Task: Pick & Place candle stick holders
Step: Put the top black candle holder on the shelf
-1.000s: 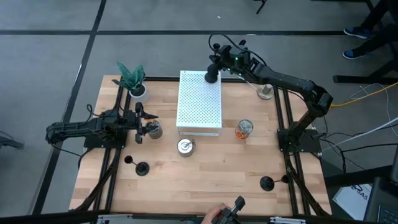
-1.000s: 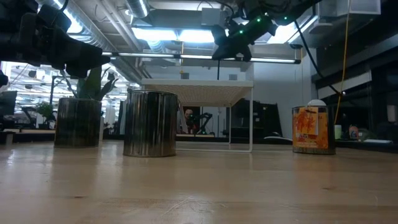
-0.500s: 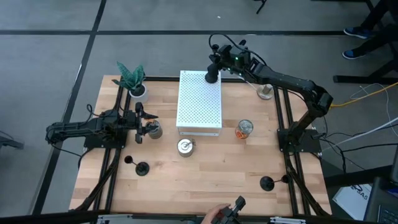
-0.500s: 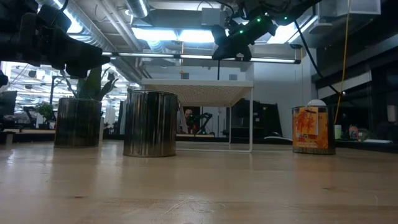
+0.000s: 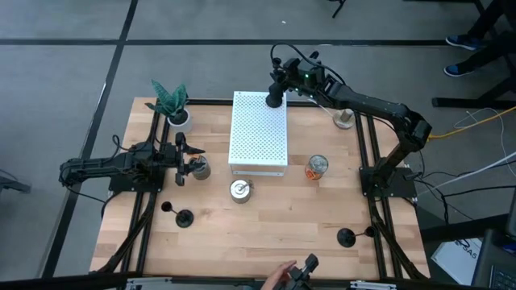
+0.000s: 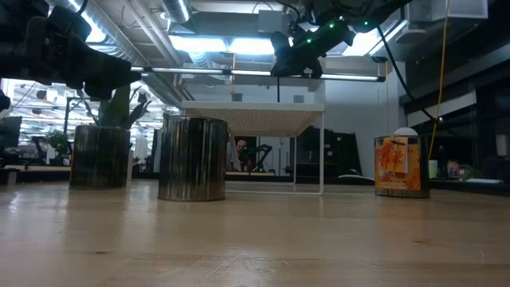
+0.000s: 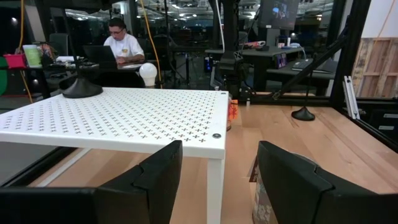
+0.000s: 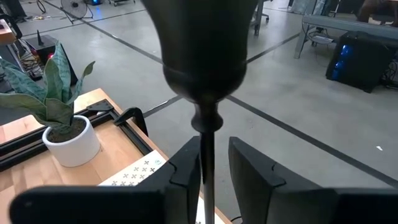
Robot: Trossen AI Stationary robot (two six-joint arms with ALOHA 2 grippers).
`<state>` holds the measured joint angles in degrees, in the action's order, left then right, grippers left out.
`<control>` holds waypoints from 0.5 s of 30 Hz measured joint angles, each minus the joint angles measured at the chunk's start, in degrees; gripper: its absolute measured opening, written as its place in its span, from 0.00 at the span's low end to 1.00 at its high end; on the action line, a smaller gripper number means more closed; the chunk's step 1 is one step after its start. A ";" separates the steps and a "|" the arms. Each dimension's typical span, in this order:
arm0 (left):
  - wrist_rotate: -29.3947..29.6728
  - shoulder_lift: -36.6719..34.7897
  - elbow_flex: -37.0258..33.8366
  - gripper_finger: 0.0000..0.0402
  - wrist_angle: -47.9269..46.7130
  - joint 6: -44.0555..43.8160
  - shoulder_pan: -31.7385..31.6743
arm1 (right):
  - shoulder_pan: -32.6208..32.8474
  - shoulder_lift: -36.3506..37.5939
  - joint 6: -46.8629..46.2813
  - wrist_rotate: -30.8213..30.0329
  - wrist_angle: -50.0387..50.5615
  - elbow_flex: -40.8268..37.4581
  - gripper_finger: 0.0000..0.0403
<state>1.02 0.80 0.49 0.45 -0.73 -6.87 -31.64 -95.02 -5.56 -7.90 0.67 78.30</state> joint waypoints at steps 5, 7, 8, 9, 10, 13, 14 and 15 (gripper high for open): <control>0.00 0.00 -0.01 0.52 0.00 0.00 -0.01 | 0.00 0.00 -0.23 -0.93 0.02 0.00 0.21; 0.00 0.00 -0.02 0.52 0.00 0.00 -0.02 | 0.02 0.00 -0.63 -2.03 0.06 0.00 0.21; 0.00 0.00 0.01 0.52 0.01 0.00 0.00 | 0.01 0.00 -0.68 -2.43 0.14 0.00 0.21; 0.00 0.00 -0.01 0.52 0.00 0.00 0.00 | 0.00 0.02 -0.68 -2.87 0.28 0.00 0.21; 0.00 0.00 -0.01 0.52 0.00 0.00 0.00 | 0.00 0.02 -0.69 -3.04 0.45 0.00 0.21; 0.00 0.00 0.00 0.52 0.01 0.00 -0.01 | 0.00 0.23 -0.66 -3.06 1.23 0.00 0.21; 0.00 0.00 0.01 0.52 0.00 0.00 -0.01 | 0.02 0.33 -0.66 -3.06 1.49 -0.01 0.21; 0.00 0.00 0.00 0.52 0.02 0.00 -0.02 | 0.12 0.36 -0.66 -3.06 1.49 -0.02 0.21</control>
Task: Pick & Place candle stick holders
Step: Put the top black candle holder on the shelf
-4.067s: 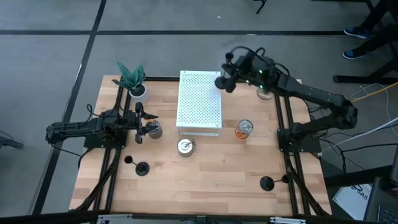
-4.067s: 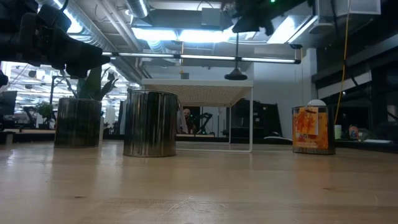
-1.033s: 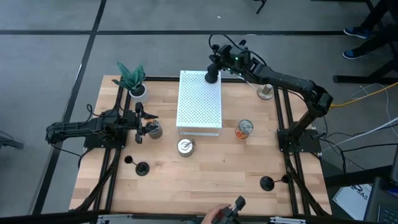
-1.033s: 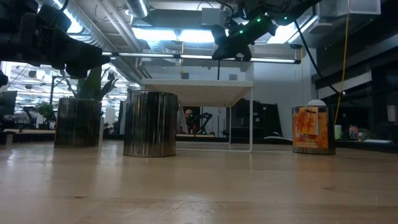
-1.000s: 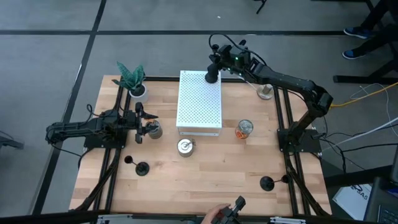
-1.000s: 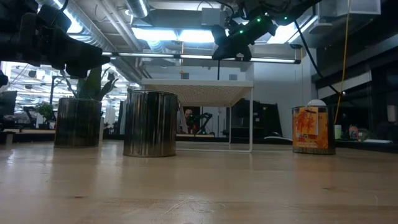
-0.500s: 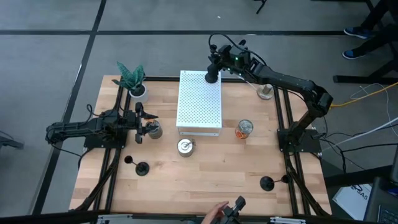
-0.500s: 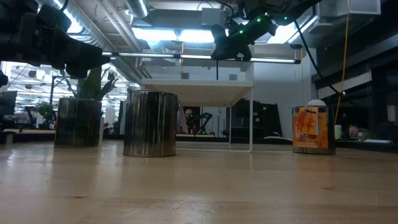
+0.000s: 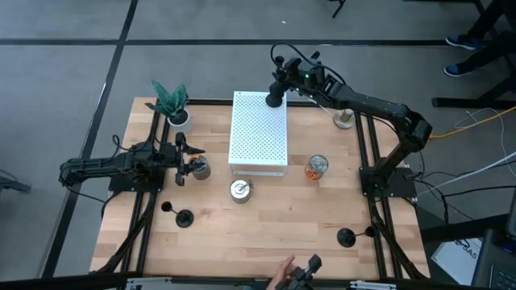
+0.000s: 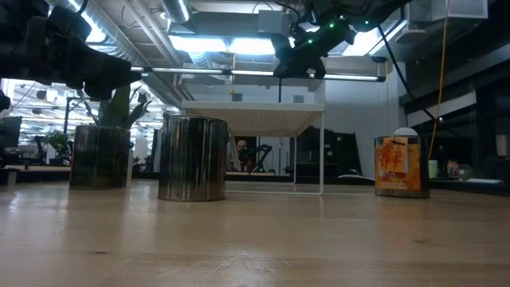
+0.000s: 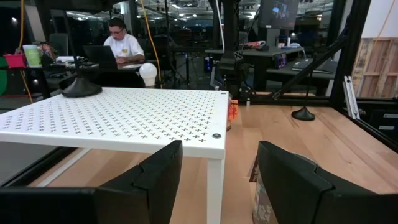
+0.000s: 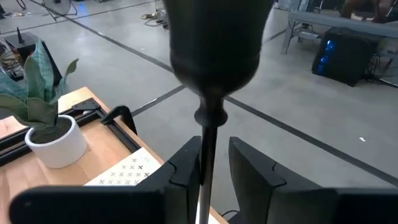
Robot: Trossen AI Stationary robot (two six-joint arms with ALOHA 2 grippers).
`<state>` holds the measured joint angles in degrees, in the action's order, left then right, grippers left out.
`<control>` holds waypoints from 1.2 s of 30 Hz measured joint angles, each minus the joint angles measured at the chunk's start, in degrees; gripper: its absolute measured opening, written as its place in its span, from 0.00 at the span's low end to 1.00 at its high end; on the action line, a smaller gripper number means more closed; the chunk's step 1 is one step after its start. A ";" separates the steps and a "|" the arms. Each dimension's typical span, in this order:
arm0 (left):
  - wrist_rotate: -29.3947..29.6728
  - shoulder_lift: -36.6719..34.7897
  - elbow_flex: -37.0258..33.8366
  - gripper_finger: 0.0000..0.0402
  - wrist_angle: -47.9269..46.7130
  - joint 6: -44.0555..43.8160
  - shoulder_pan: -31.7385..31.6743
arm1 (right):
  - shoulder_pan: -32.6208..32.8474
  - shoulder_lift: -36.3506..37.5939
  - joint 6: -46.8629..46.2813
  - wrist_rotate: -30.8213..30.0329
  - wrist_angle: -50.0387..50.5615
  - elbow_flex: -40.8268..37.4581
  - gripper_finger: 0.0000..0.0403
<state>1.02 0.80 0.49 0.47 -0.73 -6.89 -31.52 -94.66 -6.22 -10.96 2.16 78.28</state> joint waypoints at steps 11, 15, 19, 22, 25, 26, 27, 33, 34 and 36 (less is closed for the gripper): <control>0.00 0.00 -0.02 0.52 -0.02 0.00 0.00 | 1.78 0.92 0.67 0.00 2.45 -0.04 0.21; 0.00 0.00 -0.01 0.52 -0.01 0.00 0.01 | 2.11 1.02 1.29 0.00 2.60 -0.04 0.21; 0.00 0.00 0.00 0.52 0.00 0.00 0.01 | 2.13 1.02 2.19 0.31 2.99 -0.04 0.21; 0.00 0.00 0.00 0.52 -0.02 0.00 0.01 | 2.11 1.02 2.19 0.44 2.99 -0.04 0.21; 0.00 0.00 -0.01 0.52 -0.01 0.00 0.01 | 2.11 1.02 2.17 0.46 2.99 -0.04 0.21; 0.01 0.00 -0.01 0.52 -0.02 0.00 0.00 | 2.12 1.02 2.06 0.49 3.01 -0.04 0.21; 0.01 0.00 -0.01 0.52 -0.01 0.00 0.01 | 2.13 1.02 1.84 0.80 3.01 -0.04 0.21; 0.01 0.00 0.00 0.52 -0.01 0.00 0.00 | 2.14 1.02 0.44 4.50 3.40 -0.04 0.21; 0.00 0.00 0.00 0.52 -0.02 0.00 0.00 | 2.15 1.02 0.44 4.58 3.43 -0.04 0.21; 0.00 0.00 0.00 0.52 0.00 0.00 0.00 | 2.13 1.02 0.44 4.59 3.60 -0.04 0.21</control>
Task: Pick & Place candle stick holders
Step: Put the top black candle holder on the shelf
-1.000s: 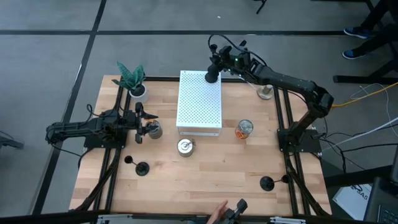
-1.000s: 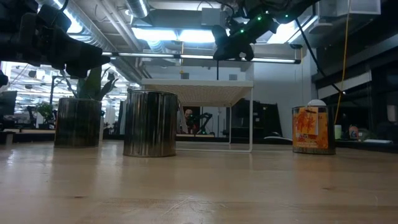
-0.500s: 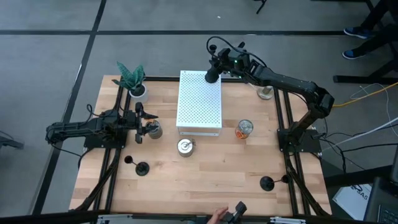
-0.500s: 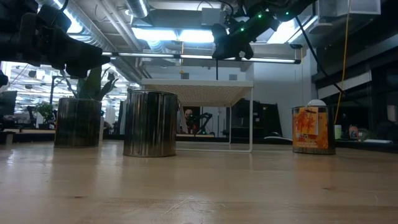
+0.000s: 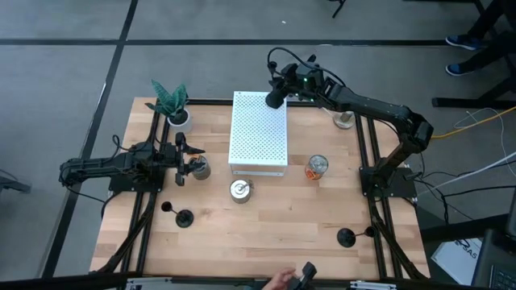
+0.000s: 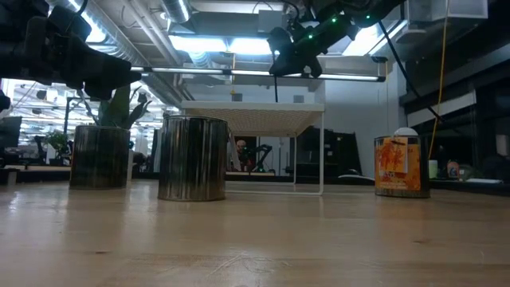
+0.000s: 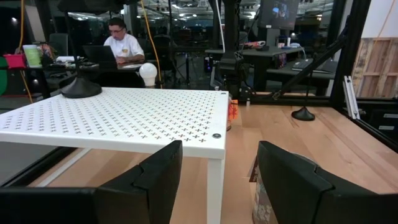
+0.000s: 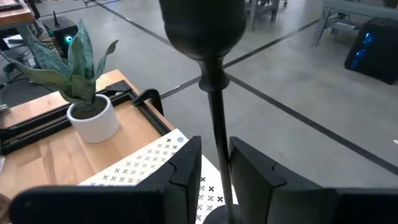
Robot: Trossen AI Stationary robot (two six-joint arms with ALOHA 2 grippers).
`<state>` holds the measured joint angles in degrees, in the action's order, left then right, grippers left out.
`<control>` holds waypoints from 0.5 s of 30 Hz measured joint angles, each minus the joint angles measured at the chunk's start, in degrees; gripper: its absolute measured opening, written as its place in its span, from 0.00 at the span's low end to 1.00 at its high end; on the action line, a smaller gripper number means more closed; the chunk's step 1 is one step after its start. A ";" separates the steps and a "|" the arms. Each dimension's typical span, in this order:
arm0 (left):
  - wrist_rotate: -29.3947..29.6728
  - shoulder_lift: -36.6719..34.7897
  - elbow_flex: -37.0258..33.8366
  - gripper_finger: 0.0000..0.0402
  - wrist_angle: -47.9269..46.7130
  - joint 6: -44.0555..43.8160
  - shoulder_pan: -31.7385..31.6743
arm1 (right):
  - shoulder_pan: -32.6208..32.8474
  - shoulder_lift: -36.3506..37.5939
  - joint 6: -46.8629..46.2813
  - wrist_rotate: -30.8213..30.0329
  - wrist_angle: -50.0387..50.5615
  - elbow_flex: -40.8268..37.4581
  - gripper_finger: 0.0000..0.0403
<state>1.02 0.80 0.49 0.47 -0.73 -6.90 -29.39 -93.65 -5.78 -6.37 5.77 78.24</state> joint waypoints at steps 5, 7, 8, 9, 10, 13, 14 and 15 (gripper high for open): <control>0.00 0.00 0.00 0.52 0.00 0.00 0.02 | 0.00 0.02 -0.22 -0.01 0.79 0.02 0.21; 0.01 0.00 -0.02 0.52 -0.02 0.00 0.01 | 0.00 0.02 -0.57 0.00 1.75 0.04 0.21; 0.01 0.00 -0.01 0.52 -0.01 0.00 0.01 | 0.00 0.02 -0.95 -0.02 2.35 0.04 0.21; 0.00 0.00 -0.02 0.52 0.00 0.00 0.02 | 0.00 0.02 -1.17 -0.07 2.75 0.04 0.21; 0.02 0.00 -0.02 0.52 -0.02 0.00 0.02 | 0.00 0.02 -1.22 -0.43 3.06 0.04 0.21; 0.00 0.00 -0.02 0.52 0.00 0.00 0.02 | 0.00 0.02 -0.54 -1.41 3.32 0.04 0.21; 0.02 0.00 0.00 0.52 -0.02 0.00 0.00 | -0.02 0.02 -0.10 -1.52 3.34 0.04 0.21; 0.00 0.00 0.00 0.52 -0.02 0.00 0.02 | -0.02 0.02 0.07 -1.55 3.38 0.04 0.21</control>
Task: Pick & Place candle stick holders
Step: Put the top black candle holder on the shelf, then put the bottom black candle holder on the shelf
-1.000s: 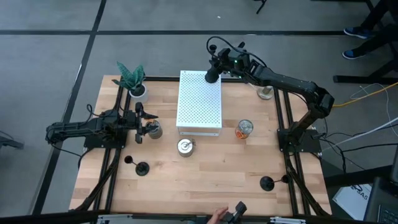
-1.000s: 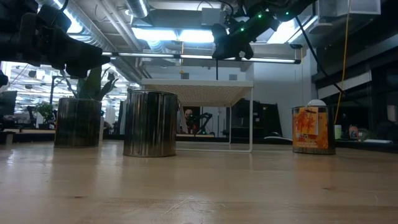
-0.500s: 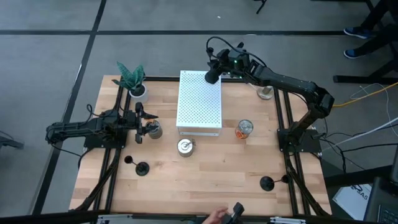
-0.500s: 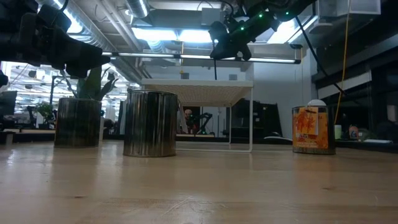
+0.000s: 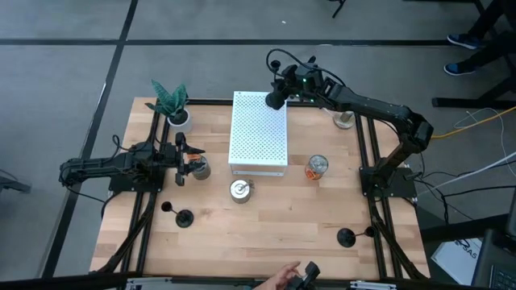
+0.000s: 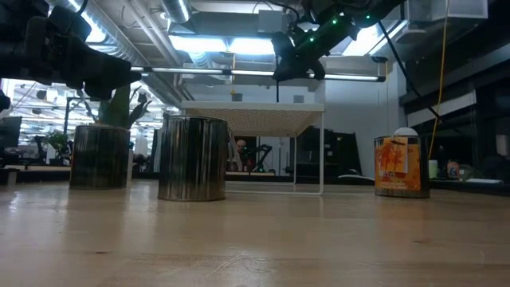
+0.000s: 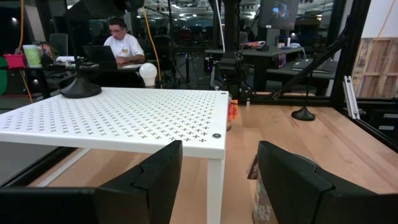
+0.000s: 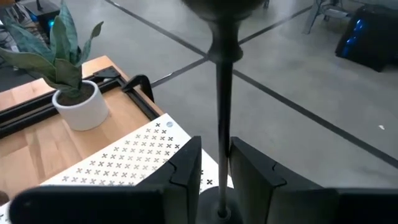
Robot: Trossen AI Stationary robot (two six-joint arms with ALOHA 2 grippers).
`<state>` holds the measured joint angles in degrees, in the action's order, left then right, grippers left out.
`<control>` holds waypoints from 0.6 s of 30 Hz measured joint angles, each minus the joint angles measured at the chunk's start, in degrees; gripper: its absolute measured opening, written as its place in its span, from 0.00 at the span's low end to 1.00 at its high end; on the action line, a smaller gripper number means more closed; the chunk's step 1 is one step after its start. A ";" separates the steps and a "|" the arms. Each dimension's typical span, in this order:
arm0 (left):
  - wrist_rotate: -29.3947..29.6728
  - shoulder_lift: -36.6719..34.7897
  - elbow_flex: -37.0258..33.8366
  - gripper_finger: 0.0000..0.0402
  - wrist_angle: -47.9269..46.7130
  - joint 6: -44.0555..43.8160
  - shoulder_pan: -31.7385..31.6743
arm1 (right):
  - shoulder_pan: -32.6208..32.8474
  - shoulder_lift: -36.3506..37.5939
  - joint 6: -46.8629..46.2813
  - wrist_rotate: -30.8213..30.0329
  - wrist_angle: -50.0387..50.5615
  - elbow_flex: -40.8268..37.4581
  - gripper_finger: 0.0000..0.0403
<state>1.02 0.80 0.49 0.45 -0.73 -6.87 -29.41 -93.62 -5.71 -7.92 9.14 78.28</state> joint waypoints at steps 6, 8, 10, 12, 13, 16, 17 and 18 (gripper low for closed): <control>0.00 0.00 -0.02 0.52 0.02 0.00 -0.02 | 0.02 0.36 0.44 0.00 1.61 0.00 0.32; 0.02 0.00 -0.02 0.52 0.00 0.00 -0.02 | 0.02 0.78 0.39 0.05 2.38 0.04 0.41; 0.02 0.00 -0.01 0.52 0.00 0.00 -0.02 | 0.02 1.29 0.41 0.34 3.18 0.04 0.50; 0.00 0.00 -0.01 0.52 0.01 0.00 -0.01 | 0.11 1.76 0.41 0.71 3.59 0.04 0.59; 0.01 0.00 -0.01 0.52 0.01 0.00 -0.01 | 0.30 1.81 0.42 0.87 3.50 0.05 0.63; 0.00 0.00 0.00 0.52 0.02 0.00 0.00 | 0.77 2.08 0.59 0.96 4.39 0.04 0.76; 0.01 0.00 -0.02 0.52 0.01 0.00 -0.02 | 1.01 2.16 0.59 1.06 4.43 0.05 0.79; 0.02 0.00 0.00 0.52 0.02 0.00 -0.02 | 1.18 2.34 0.55 1.09 4.86 0.07 0.83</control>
<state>1.04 0.80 0.49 0.47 -0.73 -6.90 -28.22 -91.29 -5.16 -6.83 14.00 78.35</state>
